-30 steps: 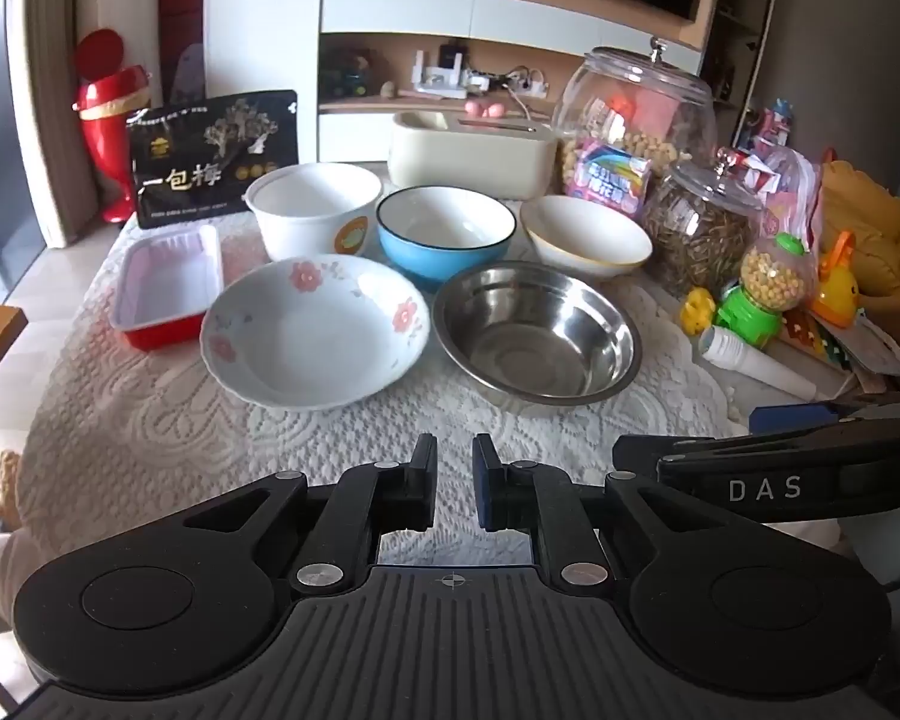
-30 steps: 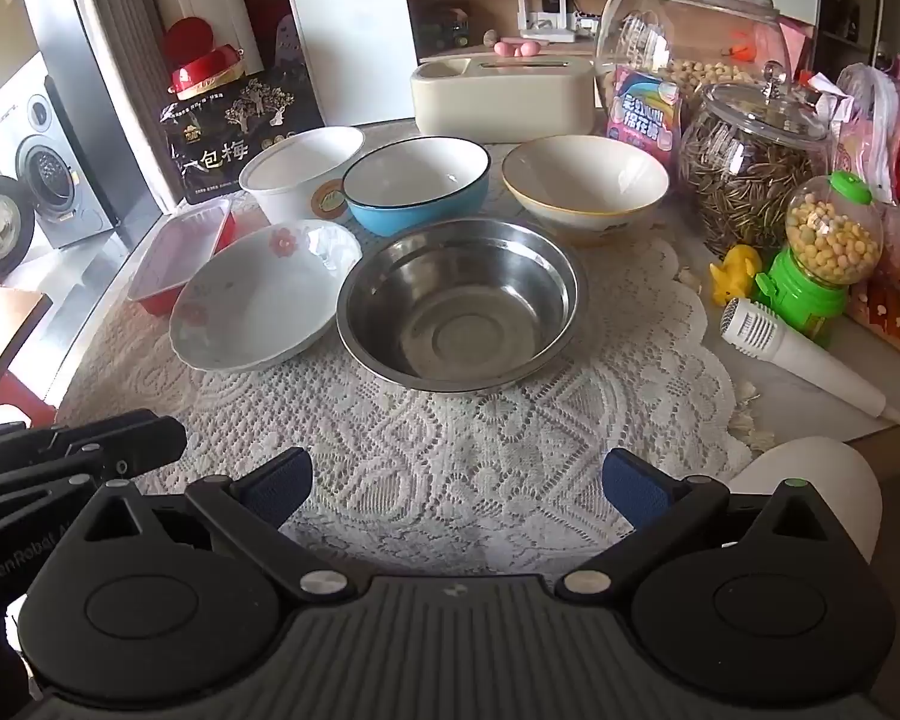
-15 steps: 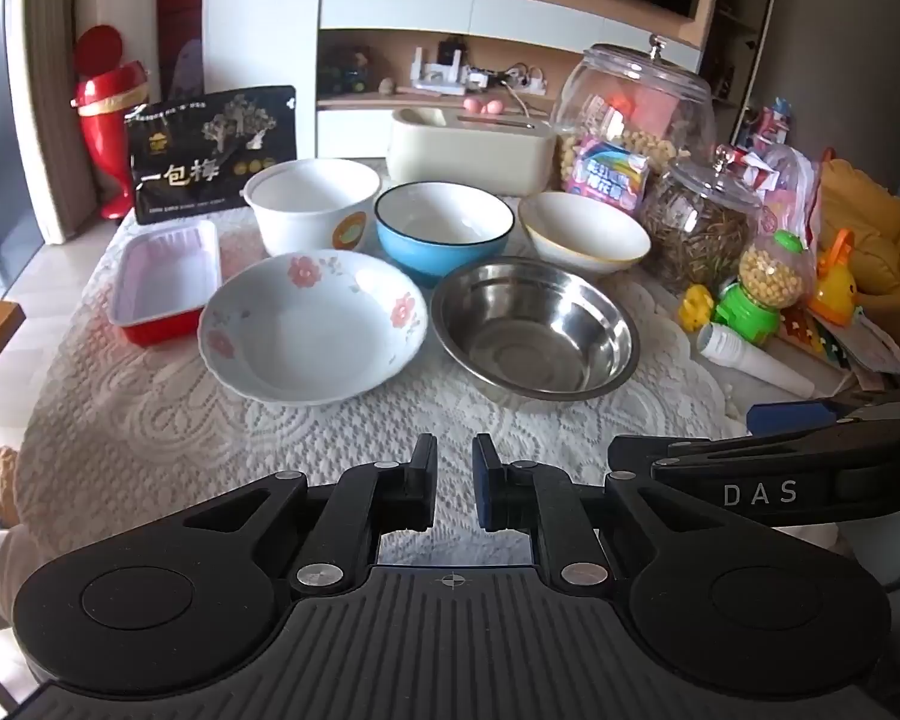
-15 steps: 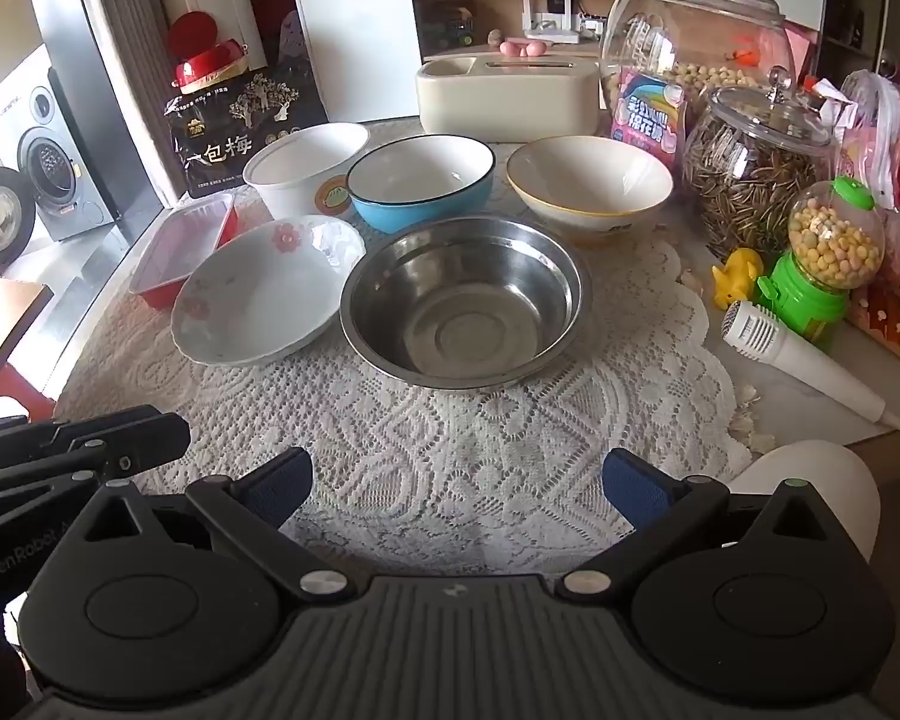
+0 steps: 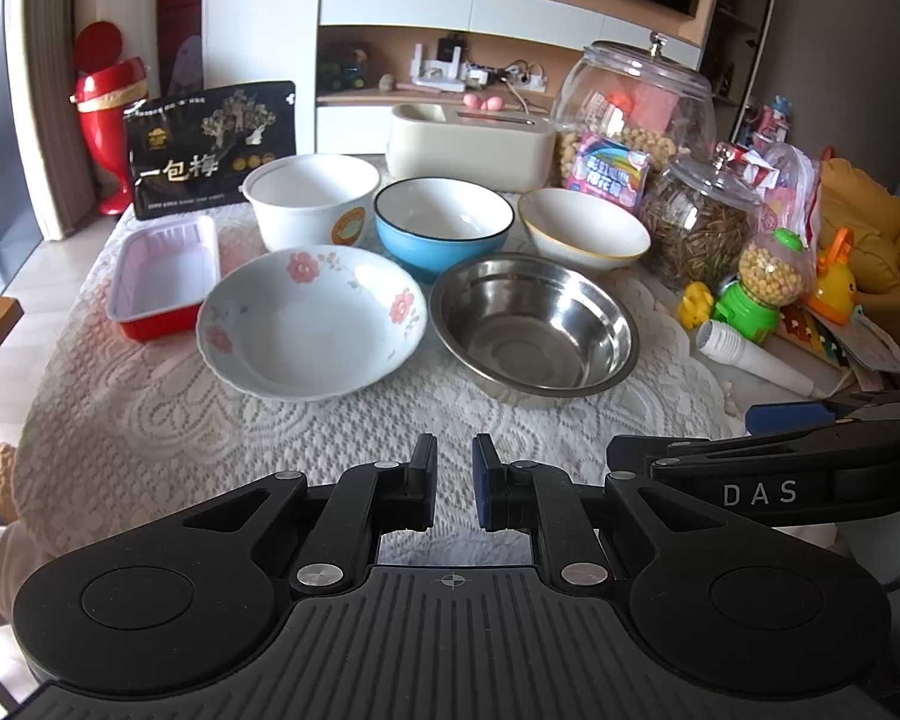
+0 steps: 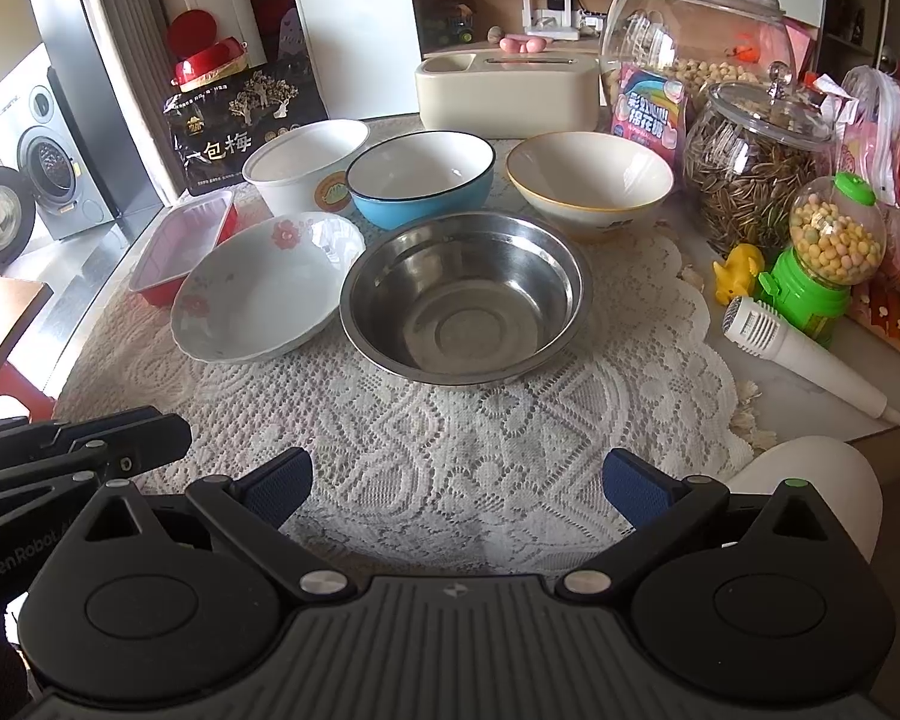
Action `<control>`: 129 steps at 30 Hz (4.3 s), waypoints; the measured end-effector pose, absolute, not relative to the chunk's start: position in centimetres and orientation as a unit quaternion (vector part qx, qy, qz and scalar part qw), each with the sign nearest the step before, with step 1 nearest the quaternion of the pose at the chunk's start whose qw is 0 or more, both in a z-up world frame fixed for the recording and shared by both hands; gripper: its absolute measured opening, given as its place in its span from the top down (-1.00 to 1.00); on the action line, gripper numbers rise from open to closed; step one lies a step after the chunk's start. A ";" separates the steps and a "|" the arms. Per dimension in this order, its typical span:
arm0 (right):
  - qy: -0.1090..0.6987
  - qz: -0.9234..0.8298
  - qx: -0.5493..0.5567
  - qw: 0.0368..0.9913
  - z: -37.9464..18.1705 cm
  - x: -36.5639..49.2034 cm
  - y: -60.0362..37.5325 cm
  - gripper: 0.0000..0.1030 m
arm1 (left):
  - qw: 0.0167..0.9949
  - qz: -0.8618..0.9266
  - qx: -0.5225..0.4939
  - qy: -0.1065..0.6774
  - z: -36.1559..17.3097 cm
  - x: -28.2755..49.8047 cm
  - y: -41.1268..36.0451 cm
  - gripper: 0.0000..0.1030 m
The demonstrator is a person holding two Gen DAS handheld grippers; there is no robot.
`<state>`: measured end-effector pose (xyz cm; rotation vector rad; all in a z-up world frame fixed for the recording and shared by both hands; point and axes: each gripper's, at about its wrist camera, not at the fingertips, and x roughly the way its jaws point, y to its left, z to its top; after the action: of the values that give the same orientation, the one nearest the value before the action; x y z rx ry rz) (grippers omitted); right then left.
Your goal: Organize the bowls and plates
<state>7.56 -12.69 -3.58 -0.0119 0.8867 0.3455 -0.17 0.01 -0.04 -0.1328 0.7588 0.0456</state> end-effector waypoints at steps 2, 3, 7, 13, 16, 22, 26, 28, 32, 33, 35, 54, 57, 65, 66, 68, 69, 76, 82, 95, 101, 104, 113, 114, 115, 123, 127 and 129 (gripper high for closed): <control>0.427 0.166 -0.005 0.889 -3.6 7.5 -12.7 -0.99 | 0.926 0.023 -0.065 0.370 -0.1 -0.2 0.0 0.71; 0.428 0.166 -0.005 0.889 -3.6 7.5 -12.7 -0.99 | 0.926 0.023 -0.065 0.370 -0.1 -0.2 0.0 0.71; 0.428 0.166 -0.006 0.888 -3.7 7.5 -12.7 -0.99 | 0.926 0.022 -0.066 0.371 -0.2 -0.2 0.1 0.71; 0.427 0.167 -0.007 0.888 -3.7 7.4 -12.6 -0.99 | 0.926 0.022 -0.066 0.371 -0.2 -0.2 0.1 0.71; 0.427 0.167 -0.007 0.888 -3.7 7.4 -12.6 -0.99 | 0.926 0.022 -0.066 0.371 -0.1 -0.2 0.1 0.71; 0.428 0.168 -0.007 0.888 -3.7 7.4 -12.6 -0.99 | 0.926 0.022 -0.066 0.371 -0.2 -0.2 0.1 0.71; 0.428 0.167 -0.006 0.888 -3.7 7.3 -12.6 -0.99 | 0.926 0.022 -0.067 0.371 -0.2 -0.2 0.1 0.71; 0.428 0.167 -0.007 0.888 -3.7 7.4 -12.6 -0.99 | 0.926 0.022 -0.067 0.371 -0.1 -0.2 0.1 0.71; 0.428 0.167 -0.007 0.888 -3.7 7.4 -12.6 -0.99 | 0.926 0.022 -0.067 0.371 -0.2 -0.2 0.1 0.71; 0.429 0.167 -0.006 0.888 -3.7 7.4 -12.6 -0.99 | 0.926 0.022 -0.067 0.371 -0.1 -0.2 0.1 0.71; 0.429 0.167 -0.006 0.888 -3.7 7.3 -12.6 -0.99 | 0.926 0.021 -0.067 0.371 -0.2 -0.2 0.1 0.71; 0.429 0.167 -0.006 0.888 -3.8 7.4 -12.6 -0.99 | 0.925 0.023 -0.069 0.373 -0.3 -0.2 0.2 0.71; 0.429 0.168 -0.004 0.887 -3.8 7.4 -12.6 -0.99 | 0.924 0.025 -0.071 0.375 -0.5 0.0 0.2 0.71; 0.408 0.176 0.013 0.896 -4.1 8.7 -13.4 -0.99 | 0.924 0.002 -0.121 0.362 -1.4 1.8 1.7 0.71; 0.402 0.177 0.019 0.898 -4.2 8.9 -13.6 -0.99 | 0.924 -0.007 -0.141 0.356 -1.7 2.1 2.2 0.71; 0.399 0.180 0.042 0.898 -4.6 10.0 -14.2 -0.99 | 0.921 -0.015 -0.169 0.350 -2.4 3.0 3.2 0.71; 0.400 0.181 0.055 0.897 -4.9 10.5 -14.5 -0.99 | 0.919 -0.012 -0.179 0.351 -2.8 3.6 3.6 0.71; 0.434 0.170 0.123 0.876 -8.5 15.3 -16.0 -0.99 | 0.901 -0.043 -0.221 0.371 -4.7 8.5 5.8 0.71; 0.423 0.185 0.140 0.876 -10.0 18.9 -16.5 -0.99 | 0.876 -0.004 -0.241 0.417 -6.4 14.2 7.5 0.71; 0.463 0.192 0.172 0.848 -13.3 26.7 -17.5 -1.00 | 0.903 -0.053 -0.185 0.385 -7.1 18.4 6.6 0.70; 0.463 0.212 0.149 0.848 -13.6 26.9 -17.4 -1.00 | 0.898 -0.054 -0.165 0.404 -7.9 19.2 6.2 0.70; 0.464 0.216 0.134 0.849 -13.6 27.0 -17.1 -1.00 | 0.901 -0.059 -0.163 0.397 -8.0 19.3 5.9 0.67; 0.468 0.199 0.093 0.856 -13.4 26.7 -15.8 -0.99 | 0.887 -0.062 -0.187 0.418 -9.2 19.8 6.0 0.67; 0.460 0.199 0.083 0.861 -13.4 26.5 -15.5 -0.88 | 0.886 -0.062 -0.183 0.423 -9.3 19.9 5.8 0.67; 0.446 0.203 0.081 0.868 -13.3 26.1 -15.3 -0.73 | 0.885 -0.061 -0.177 0.427 -9.3 20.0 5.5 0.67; 0.370 0.189 0.055 0.908 -12.5 24.5 -15.4 -0.12 | 0.889 -0.045 -0.155 0.429 -9.3 20.6 4.0 0.50; 0.406 0.216 0.090 0.884 -13.7 25.1 -16.2 0.26 | 0.888 -0.039 -0.128 0.441 -9.5 20.8 2.6 0.45; 0.397 0.211 0.084 0.889 -13.5 24.5 -16.1 0.26 | 0.885 -0.034 -0.125 0.448 -9.7 20.7 2.1 0.45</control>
<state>24.47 -16.06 -13.55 0.1754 0.8239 0.4375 20.69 2.15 -9.71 -0.2599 0.9314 -0.0715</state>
